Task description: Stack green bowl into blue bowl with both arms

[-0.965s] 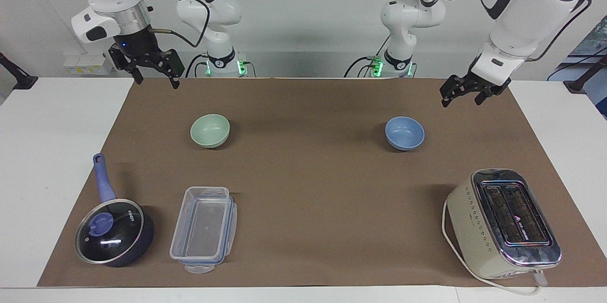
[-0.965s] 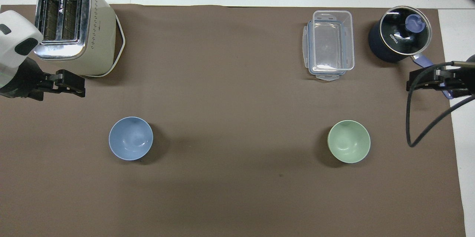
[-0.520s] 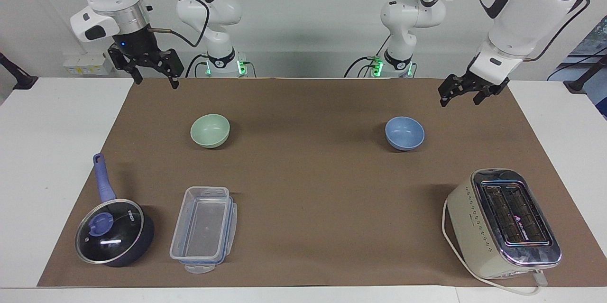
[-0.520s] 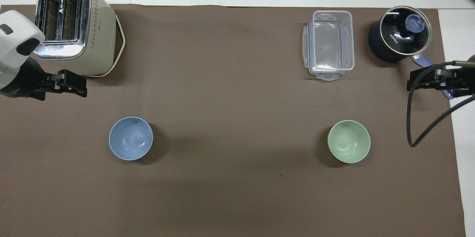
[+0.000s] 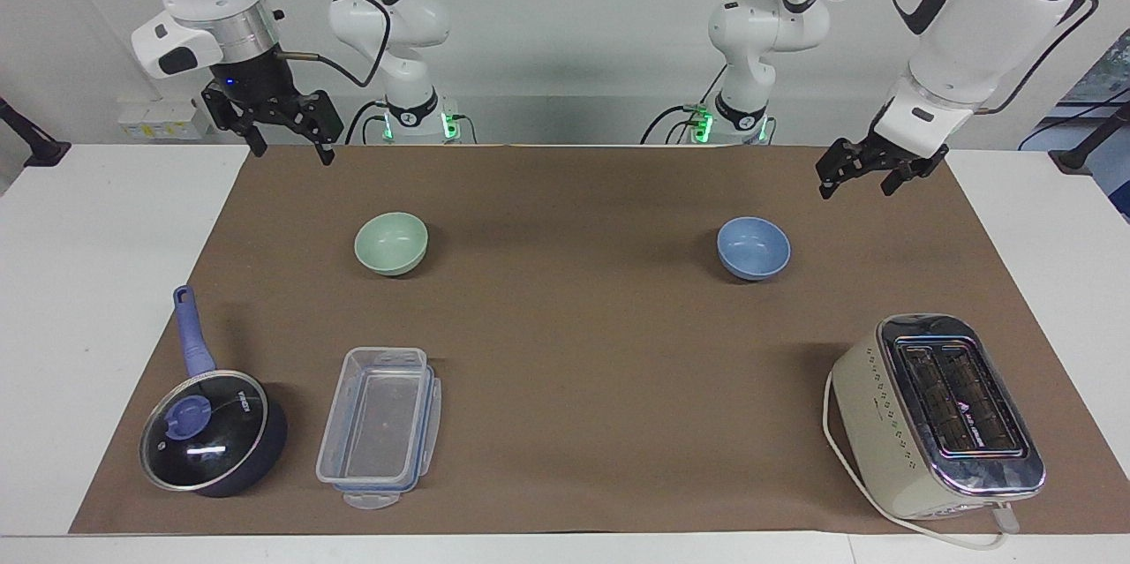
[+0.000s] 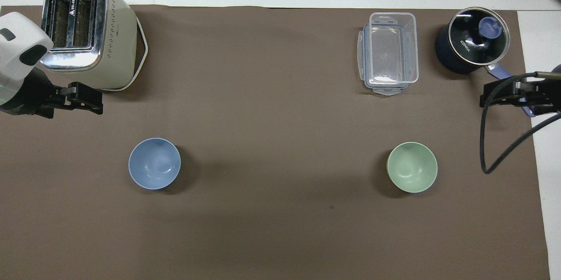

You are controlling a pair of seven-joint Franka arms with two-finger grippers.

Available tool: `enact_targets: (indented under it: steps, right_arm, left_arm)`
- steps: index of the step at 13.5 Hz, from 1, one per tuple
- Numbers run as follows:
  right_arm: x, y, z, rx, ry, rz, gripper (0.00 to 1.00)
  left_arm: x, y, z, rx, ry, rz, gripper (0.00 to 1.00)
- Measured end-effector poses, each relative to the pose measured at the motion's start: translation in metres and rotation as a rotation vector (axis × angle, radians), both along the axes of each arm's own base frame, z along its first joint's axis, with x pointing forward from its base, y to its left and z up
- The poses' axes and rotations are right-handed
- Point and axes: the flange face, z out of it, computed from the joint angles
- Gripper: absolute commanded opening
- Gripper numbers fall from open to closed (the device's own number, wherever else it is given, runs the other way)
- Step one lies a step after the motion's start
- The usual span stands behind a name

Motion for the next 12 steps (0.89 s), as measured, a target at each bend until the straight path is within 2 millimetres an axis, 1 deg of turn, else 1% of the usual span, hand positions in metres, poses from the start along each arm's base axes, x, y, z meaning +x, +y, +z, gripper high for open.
enact_targets:
  steps: [4,12]
  right_arm:
    - [0.000,0.000,0.000,0.000,0.000,0.000,1.00]
    - [0.000,0.000,0.000,0.000,0.000,0.000,1.00]
  left_arm:
    - [0.000,-0.001,-0.008,-0.011,-0.025,0.003,1.00]
    - [-0.006,0.000,-0.037,-0.034,-0.029,-0.024,1.00]
